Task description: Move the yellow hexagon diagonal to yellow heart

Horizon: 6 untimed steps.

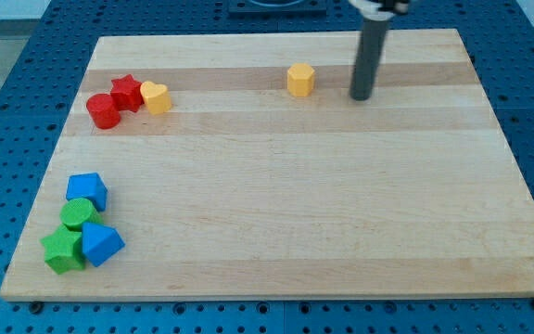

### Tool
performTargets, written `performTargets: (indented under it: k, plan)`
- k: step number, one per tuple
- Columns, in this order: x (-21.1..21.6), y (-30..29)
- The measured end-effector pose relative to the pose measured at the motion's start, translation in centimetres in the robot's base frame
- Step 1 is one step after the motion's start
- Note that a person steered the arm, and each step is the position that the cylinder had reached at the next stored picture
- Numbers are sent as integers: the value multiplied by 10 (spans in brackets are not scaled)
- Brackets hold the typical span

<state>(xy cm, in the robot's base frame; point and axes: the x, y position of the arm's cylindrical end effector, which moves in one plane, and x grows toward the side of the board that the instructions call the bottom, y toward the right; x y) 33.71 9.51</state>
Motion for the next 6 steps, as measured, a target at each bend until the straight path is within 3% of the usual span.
performTargets:
  k: [2,3,6]
  plan:
    - [7,-114]
    - [17,-142]
    - [-9,-118]
